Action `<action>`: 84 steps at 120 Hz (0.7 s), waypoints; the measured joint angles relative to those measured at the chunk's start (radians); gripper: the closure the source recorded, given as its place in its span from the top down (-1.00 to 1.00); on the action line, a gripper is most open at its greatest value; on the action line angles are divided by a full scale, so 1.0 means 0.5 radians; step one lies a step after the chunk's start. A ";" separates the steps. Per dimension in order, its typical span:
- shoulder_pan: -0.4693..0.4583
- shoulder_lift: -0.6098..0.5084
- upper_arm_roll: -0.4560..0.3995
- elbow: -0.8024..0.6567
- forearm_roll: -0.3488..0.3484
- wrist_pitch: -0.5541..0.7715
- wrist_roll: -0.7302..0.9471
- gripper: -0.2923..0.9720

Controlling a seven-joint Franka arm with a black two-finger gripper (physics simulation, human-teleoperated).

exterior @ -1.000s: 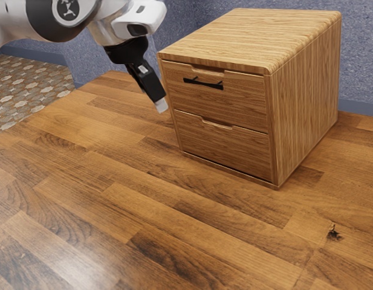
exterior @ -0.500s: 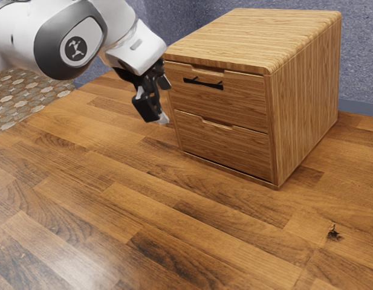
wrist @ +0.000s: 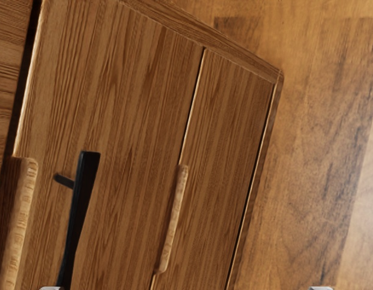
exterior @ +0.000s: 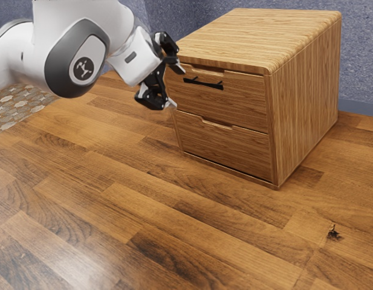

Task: Pull the drawer handle with one arm to open the drawer

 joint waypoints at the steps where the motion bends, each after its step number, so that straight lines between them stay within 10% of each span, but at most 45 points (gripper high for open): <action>1: -0.001 0.002 0.000 -0.001 0.001 0.008 0.008 0.22; 84: 0.042 0.330 0.103 0.116 0.011 0.439 0.390 0.04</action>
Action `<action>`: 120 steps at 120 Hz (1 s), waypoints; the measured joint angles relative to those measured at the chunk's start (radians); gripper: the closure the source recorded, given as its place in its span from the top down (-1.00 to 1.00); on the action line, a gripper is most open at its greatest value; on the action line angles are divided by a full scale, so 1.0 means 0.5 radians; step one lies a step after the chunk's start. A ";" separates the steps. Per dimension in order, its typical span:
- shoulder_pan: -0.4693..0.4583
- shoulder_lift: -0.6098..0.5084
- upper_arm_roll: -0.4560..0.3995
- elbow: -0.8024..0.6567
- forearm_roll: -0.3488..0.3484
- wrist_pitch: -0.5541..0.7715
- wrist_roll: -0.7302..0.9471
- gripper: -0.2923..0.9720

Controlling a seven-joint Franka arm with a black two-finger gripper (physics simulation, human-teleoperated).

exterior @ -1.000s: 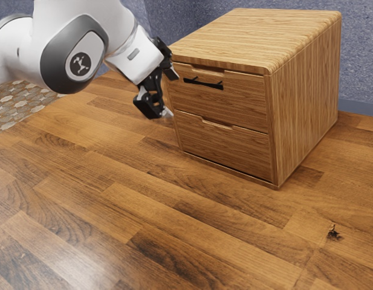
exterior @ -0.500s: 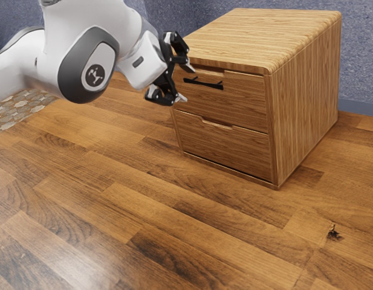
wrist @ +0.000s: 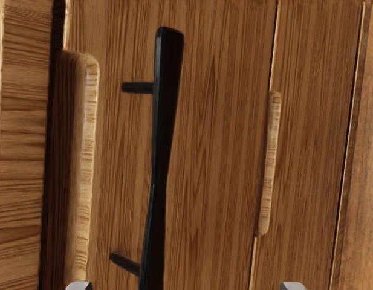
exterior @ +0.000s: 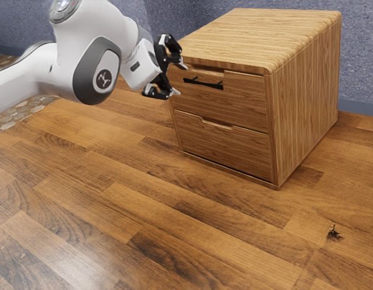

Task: Pull the drawer handle with one arm to open the drawer

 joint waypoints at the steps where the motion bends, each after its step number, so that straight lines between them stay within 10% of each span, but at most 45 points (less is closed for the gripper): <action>1: -0.003 0.000 0.000 0.000 0.000 0.002 0.002 0.04; 120: -0.032 0.166 -0.059 0.115 0.003 0.039 0.151 0.07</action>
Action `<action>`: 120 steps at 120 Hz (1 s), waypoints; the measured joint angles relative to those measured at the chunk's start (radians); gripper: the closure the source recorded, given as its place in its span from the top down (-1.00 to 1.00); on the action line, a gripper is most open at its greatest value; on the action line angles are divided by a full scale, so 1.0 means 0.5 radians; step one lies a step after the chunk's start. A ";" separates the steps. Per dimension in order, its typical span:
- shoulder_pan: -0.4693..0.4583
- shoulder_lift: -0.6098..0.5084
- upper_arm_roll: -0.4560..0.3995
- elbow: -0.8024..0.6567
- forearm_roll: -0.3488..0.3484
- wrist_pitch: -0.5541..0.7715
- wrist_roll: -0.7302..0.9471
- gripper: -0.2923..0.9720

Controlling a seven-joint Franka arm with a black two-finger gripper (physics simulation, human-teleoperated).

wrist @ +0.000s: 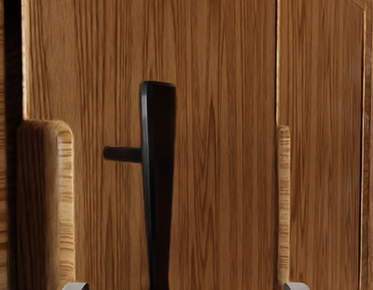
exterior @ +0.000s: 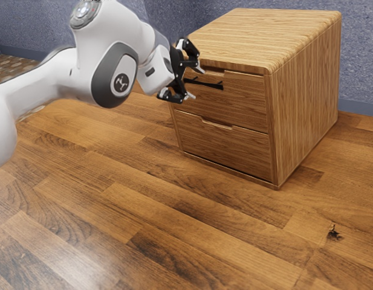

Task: Pull the drawer handle with one arm to open the drawer

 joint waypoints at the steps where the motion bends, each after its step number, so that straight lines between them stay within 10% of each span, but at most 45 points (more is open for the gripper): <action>1: 0.000 0.003 0.000 0.000 0.000 0.000 0.000 0.07; 120: -0.014 0.110 0.005 0.077 0.001 -0.014 0.030 0.22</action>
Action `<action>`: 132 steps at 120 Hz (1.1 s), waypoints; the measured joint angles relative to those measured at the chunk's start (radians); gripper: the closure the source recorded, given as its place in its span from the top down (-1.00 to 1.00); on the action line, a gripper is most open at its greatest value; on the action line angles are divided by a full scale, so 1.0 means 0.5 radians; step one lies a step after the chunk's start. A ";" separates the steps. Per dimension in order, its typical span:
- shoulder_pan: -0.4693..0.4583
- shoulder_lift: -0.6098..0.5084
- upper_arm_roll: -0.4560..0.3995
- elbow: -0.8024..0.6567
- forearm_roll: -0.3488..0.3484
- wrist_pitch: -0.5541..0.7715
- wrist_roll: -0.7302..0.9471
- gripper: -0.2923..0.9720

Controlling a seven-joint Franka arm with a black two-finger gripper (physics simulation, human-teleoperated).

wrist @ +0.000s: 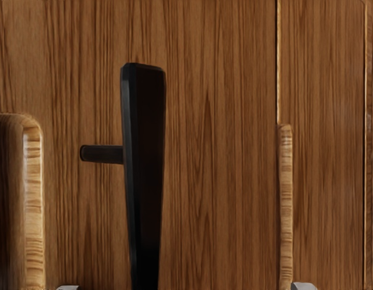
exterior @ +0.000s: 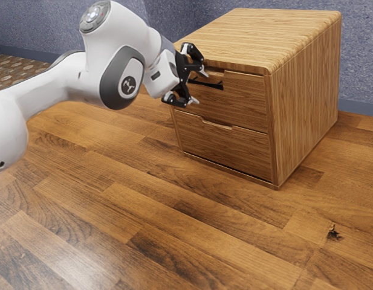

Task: Pull the drawer handle with one arm to open the drawer

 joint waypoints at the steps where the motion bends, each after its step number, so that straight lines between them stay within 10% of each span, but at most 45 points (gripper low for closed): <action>1: 0.000 0.000 0.000 0.000 0.000 0.000 0.000 0.21; 132: -0.025 -0.153 0.028 -0.171 -0.004 -0.008 -0.003 -0.17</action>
